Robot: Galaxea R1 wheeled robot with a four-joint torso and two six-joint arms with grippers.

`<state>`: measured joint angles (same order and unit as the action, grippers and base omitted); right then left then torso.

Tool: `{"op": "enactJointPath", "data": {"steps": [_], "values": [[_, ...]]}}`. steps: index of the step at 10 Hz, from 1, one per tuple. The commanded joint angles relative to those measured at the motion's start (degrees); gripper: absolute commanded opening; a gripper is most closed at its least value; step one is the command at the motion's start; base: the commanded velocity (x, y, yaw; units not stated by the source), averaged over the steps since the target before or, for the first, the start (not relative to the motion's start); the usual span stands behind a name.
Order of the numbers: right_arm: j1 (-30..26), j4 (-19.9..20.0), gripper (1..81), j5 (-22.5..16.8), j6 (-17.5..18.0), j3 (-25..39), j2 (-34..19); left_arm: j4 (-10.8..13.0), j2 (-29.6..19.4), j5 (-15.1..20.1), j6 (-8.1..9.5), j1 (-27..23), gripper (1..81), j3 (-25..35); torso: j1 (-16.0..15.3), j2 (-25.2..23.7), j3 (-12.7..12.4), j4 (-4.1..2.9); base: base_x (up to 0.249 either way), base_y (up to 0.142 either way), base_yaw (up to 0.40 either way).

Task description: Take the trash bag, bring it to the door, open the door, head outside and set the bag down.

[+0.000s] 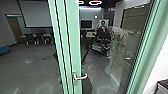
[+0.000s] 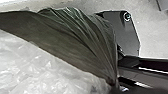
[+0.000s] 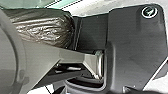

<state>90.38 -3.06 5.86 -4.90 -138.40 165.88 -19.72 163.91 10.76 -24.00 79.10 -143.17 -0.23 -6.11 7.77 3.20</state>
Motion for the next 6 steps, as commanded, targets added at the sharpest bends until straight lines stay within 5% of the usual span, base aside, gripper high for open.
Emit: {"op": "enactJointPath", "data": {"steps": [1,6], "values": [[-3.1,-1.1,81.1,-3.0,-0.2,-1.0,-0.1,-0.4,-0.4,4.0,-0.34,-3.0,1.0,0.4,0.0,0.0,0.0,0.00,0.000,0.000,0.316],[-3.0,-1.2,81.1,-3.0,-0.2,-1.4,0.3,-0.4,-0.4,3.7,-0.34,-3.0,1.0,0.4,0.0,0.0,0.0,0.00,0.000,0.000,0.316]]}}
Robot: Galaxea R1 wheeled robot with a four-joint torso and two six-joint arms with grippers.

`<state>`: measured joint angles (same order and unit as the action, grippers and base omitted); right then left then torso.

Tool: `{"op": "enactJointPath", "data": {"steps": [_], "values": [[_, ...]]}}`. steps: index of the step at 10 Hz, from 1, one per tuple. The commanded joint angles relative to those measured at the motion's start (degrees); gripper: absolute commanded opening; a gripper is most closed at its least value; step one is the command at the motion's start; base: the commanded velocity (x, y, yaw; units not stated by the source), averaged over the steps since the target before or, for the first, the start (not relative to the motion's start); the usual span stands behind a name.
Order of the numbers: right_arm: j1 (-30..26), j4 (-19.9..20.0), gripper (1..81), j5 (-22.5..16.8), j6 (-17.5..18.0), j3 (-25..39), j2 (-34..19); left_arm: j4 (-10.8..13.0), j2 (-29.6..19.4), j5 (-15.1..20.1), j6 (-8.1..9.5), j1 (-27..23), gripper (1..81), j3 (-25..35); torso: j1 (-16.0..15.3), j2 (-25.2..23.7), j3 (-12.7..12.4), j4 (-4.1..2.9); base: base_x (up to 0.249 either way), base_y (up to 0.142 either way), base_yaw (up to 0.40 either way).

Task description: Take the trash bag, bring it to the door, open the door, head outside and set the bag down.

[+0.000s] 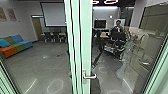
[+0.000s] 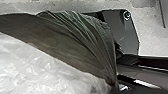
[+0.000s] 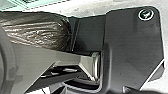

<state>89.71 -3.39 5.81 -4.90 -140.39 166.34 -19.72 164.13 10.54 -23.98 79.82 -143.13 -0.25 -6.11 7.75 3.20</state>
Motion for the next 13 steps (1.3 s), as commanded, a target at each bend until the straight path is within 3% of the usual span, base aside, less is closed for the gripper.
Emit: {"op": "enactJointPath", "data": {"steps": [1,9,13], "values": [[-2.3,-0.8,81.1,-2.9,-0.2,0.5,-0.2,-0.4,-0.6,4.0,-0.37,-3.8,1.0,0.3,0.0,0.0,0.0,0.00,0.000,0.000,0.305],[-2.3,-0.8,81.1,-2.9,-0.2,0.2,0.1,-0.5,-0.2,4.0,-0.28,-3.8,1.0,-0.7,0.0,0.0,0.0,0.00,0.000,0.000,0.255],[-2.4,-0.8,81.1,-3.0,-0.2,0.1,0.1,-1.0,0.2,4.0,-0.28,-3.8,1.0,-1.6,0.0,0.0,0.0,0.00,0.000,0.000,0.024]]}}
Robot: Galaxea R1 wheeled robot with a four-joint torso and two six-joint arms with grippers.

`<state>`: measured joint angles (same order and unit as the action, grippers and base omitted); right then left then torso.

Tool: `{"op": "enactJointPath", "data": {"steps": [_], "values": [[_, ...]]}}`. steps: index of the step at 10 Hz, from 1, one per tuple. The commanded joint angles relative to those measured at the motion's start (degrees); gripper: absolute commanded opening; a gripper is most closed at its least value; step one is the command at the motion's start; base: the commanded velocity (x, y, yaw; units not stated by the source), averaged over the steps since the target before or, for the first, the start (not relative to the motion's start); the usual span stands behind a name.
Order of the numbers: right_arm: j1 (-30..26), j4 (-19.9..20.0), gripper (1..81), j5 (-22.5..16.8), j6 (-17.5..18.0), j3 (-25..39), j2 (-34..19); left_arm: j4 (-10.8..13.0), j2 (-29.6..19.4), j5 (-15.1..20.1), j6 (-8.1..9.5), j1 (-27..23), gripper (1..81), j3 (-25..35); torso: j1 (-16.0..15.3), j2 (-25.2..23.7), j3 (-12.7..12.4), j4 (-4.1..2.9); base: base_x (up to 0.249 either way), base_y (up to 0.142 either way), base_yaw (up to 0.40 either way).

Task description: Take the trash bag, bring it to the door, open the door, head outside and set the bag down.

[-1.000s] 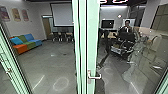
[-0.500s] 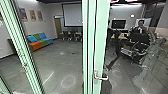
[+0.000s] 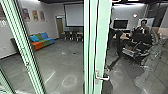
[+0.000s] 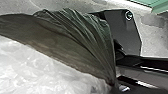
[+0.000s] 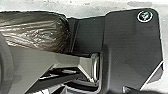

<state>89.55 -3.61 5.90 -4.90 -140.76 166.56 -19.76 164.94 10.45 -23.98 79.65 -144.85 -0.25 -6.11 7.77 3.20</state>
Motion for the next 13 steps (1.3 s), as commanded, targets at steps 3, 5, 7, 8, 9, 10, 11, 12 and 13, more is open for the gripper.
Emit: {"op": "enactJointPath", "data": {"steps": [3,5,7,8,9,10,11,12,13], "values": [[-2.2,-0.5,81.1,-3.1,-0.1,0.2,0.2,-1.1,-0.7,4.1,-0.10,-3.7,1.0,0.1,0.0,0.0,0.0,0.00,0.000,0.000,0.000],[-2.1,-0.6,81.1,-3.1,-0.2,-0.3,0.6,-1.1,-0.6,4.1,-0.19,-3.7,1.0,0.1,0.0,0.0,0.0,0.00,0.000,0.000,0.000],[-2.0,-0.7,81.1,-3.1,-0.1,-0.4,0.6,-1.0,-0.6,4.1,-0.19,-3.7,1.0,0.1,0.0,0.0,0.0,0.00,0.000,0.000,0.000],[-2.0,-0.6,81.1,-3.1,-0.2,-0.4,0.6,-1.0,-0.6,4.1,-0.19,-3.7,1.0,0.1,0.0,0.0,0.0,0.00,0.000,0.000,0.000],[-2.0,-0.6,81.1,-3.0,-0.1,-0.4,0.6,-1.0,-0.6,4.1,-0.19,-3.7,1.0,0.1,0.0,0.0,0.0,0.00,0.000,0.000,0.000],[-2.0,-0.6,81.1,-3.1,-0.2,-0.4,0.6,-1.0,-0.6,4.1,-0.19,-3.7,1.0,0.1,0.0,0.0,0.0,0.00,0.066,0.000,0.000],[-2.0,-0.6,81.1,-3.0,-0.2,-0.5,0.6,-1.0,-0.7,4.1,-0.19,-3.7,1.0,0.1,0.0,0.0,0.0,0.00,0.084,0.000,0.000],[-2.0,-0.6,81.1,-3.0,-0.2,-0.5,0.6,-1.0,-0.6,4.1,-0.19,-3.7,1.0,0.1,0.1,-0.1,0.0,0.00,0.088,0.000,0.000],[-2.0,-0.5,81.1,-3.0,-0.2,-0.5,0.6,-1.0,-0.6,4.1,-0.19,-3.7,1.0,0.1,0.1,-0.1,0.0,0.00,0.099,0.000,0.000]]}}
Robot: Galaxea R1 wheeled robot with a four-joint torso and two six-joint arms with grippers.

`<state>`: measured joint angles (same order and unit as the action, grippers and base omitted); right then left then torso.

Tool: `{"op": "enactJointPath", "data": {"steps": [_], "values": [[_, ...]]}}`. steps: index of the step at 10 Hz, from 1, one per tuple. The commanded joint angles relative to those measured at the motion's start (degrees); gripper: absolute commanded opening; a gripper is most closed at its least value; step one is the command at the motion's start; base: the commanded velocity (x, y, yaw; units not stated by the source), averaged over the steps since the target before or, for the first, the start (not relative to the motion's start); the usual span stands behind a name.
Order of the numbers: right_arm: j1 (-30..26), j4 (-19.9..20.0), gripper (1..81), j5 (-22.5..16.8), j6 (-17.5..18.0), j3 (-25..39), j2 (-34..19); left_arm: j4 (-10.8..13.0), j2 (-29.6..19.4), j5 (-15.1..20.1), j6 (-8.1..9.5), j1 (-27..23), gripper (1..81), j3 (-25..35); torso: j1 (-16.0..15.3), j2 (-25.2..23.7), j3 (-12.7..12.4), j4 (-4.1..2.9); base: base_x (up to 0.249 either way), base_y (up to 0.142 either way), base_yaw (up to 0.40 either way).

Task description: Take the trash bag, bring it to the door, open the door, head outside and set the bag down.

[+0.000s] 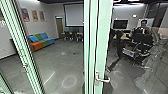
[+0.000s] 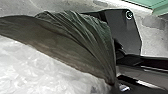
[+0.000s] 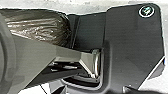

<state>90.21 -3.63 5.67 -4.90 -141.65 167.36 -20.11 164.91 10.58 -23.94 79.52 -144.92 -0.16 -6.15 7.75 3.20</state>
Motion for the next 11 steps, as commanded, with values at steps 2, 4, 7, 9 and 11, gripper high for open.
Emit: {"op": "enactJointPath", "data": {"steps": [2,4,7,9,11], "values": [[-2.5,-0.5,81.1,-2.8,-0.1,0.4,-0.3,-0.6,-0.6,3.9,-0.23,-3.5,1.0,0.2,0.0,0.0,0.0,0.00,0.109,0.000,0.000],[-2.5,-0.2,81.1,-2.6,-0.1,0.9,-0.9,-0.8,-0.6,3.9,-0.14,-3.5,1.0,0.2,0.0,0.0,0.0,0.00,0.078,0.000,0.000],[-1.4,0.1,81.1,0.3,0.0,9.3,-7.1,-0.8,-1.0,4.0,-0.22,-3.5,1.0,0.5,0.0,0.0,0.0,0.00,0.000,0.000,0.000],[-0.9,-0.1,81.1,1.2,0.1,20.3,-13.7,-0.7,-0.7,4.0,-0.23,-3.5,1.0,0.5,0.0,0.0,0.0,0.00,0.000,0.000,0.000],[-0.5,-0.6,81.1,3.2,0.1,31.7,-20.7,-0.7,-0.6,4.0,-0.23,-3.5,1.0,0.5,0.0,0.0,0.0,0.00,0.000,0.000,0.000]]}}
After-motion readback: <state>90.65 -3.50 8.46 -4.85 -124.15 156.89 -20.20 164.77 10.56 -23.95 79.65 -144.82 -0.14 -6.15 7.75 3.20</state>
